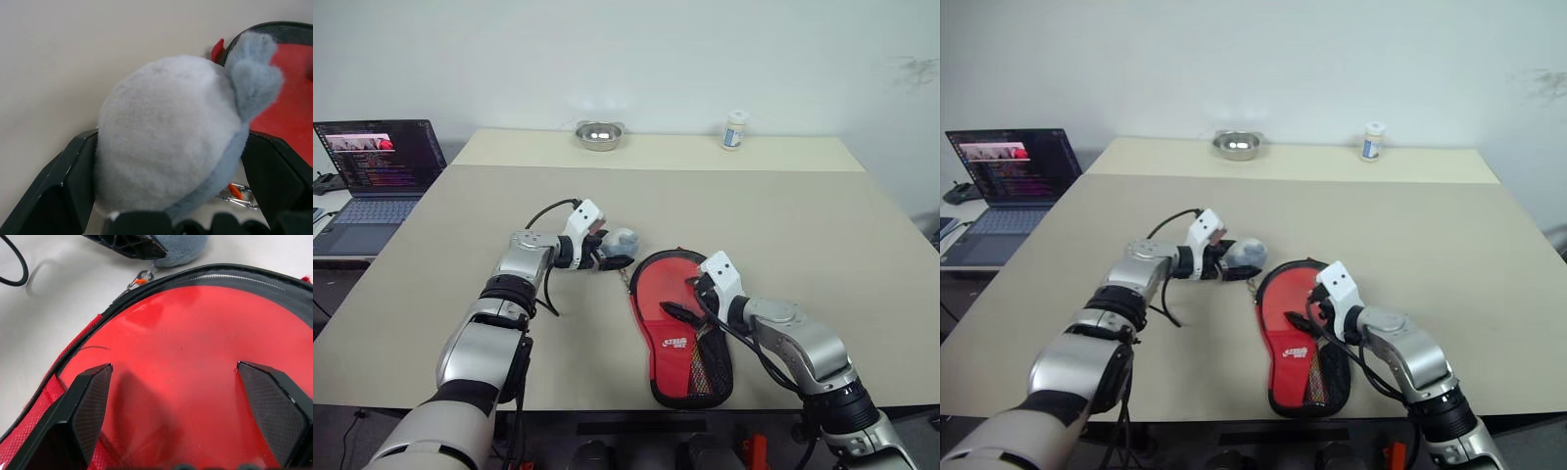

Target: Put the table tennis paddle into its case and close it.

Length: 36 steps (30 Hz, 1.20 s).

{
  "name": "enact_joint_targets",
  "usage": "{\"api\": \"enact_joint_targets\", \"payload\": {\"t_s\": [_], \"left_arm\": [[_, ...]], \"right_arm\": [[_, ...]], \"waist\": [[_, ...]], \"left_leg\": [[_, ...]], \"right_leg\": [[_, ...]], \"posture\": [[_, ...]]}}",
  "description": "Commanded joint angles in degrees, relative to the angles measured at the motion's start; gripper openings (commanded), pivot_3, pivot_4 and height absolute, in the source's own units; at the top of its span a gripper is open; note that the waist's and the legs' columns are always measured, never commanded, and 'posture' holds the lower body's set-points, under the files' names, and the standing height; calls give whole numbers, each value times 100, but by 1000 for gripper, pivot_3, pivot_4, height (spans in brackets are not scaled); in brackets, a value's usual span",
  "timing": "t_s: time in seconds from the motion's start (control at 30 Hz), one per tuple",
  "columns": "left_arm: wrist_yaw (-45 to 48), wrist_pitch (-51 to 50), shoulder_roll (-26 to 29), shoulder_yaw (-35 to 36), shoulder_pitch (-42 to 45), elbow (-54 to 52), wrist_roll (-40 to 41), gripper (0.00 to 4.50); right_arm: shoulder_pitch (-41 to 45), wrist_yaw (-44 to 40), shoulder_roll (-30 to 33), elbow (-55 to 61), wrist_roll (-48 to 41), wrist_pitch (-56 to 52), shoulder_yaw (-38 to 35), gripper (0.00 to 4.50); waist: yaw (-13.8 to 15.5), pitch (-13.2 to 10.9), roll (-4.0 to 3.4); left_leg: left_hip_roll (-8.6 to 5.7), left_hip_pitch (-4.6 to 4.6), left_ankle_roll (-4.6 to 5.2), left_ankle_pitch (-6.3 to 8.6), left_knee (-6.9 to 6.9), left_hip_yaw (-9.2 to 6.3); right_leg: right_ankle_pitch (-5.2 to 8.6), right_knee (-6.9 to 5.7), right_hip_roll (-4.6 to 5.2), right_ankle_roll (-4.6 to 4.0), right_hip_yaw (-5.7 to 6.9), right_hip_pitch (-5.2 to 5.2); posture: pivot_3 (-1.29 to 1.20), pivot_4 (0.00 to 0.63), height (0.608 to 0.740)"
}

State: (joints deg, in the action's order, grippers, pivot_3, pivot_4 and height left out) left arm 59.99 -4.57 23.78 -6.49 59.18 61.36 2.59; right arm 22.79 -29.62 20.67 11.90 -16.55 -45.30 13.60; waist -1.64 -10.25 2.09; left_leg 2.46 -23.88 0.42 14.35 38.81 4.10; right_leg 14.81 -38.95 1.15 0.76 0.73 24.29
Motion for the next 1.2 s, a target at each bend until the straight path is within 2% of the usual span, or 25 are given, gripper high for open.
{"api": "enact_joint_targets", "payload": {"t_s": [0.03, 0.23, 0.33, 0.37, 0.47, 0.6, 0.83, 1.07, 1.2], "left_arm": [[-201, -24, -58, 22, 222, 69, -144, 3572], [-86, -62, -119, 12, 298, 149, -222, 1461], [-68, -57, -96, -5, 251, 149, -274, 678], [-145, -37, -105, -5, 248, 177, -304, 546], [-392, 59, -167, -16, 310, 294, -414, 472], [-1471, 418, -562, -88, 949, 918, -773, 470], [-3365, 1027, -1186, -620, 1720, 1554, -1838, 469], [-4163, 1140, -1886, -944, 2252, 1743, -2531, 469], [-4321, 1330, -2562, -1128, 2529, 1766, -2828, 469]], "right_arm": [[-119, -83, 188, 69, 252, 10, 298, 4500], [-126, -34, 147, 16, 415, 30, 392, 4500], [-109, -26, 97, -3, 469, 8, 392, 4500], [-114, -37, 91, 0, 480, -9, 411, 4500], [-136, -76, 106, 0, 509, -49, 457, 4500], [-179, -173, 250, -74, 605, -110, 597, 4500], [-280, -272, 461, 191, 719, -339, 794, 4500], [-454, -285, 490, 369, 682, -642, 915, 4500], [-566, -186, 420, 325, 747, -695, 1010, 4500]], "waist": [[0, 1, 2], [0, 5, 7], [0, 7, 9], [0, 9, 11], [0, 15, 18], [41, 24, 32], [53, 27, 37], [56, 27, 37], [64, 27, 37]], "left_leg": [[0, 0, 0, 0, 0, -1], [-1, 6, 0, 0, 1, -2], [0, 8, 0, 0, 1, -3], [0, 8, 0, 0, 1, -3], [0, 10, 0, 0, 1, -3], [-1, 11, 0, 0, 6, -8], [-5, 8, 0, 0, 5, -8], [-7, 7, 0, 0, 4, -5], [-6, 7, 0, 1, 2, -6]], "right_leg": [[0, 0, 0, 0, 0, -1], [1, 0, 0, 2, 3, -7], [1, -1, 0, 1, 2, -9], [1, -1, 0, 1, 2, -9], [1, -1, 0, 1, 2, -11], [0, -1, 0, 4, 7, -17], [-3, 4, 2, 10, 5, -15], [-3, 7, 3, 10, 5, -15], [-2, 9, 2, 10, 7, -15]], "posture": [[0, 150, 740], [0, 150, 740], [0, 150, 740], [0, 150, 740], [0, 150, 740], [0, 150, 740], [0, 150, 740], [0, 150, 740], [0, 150, 740]]}}
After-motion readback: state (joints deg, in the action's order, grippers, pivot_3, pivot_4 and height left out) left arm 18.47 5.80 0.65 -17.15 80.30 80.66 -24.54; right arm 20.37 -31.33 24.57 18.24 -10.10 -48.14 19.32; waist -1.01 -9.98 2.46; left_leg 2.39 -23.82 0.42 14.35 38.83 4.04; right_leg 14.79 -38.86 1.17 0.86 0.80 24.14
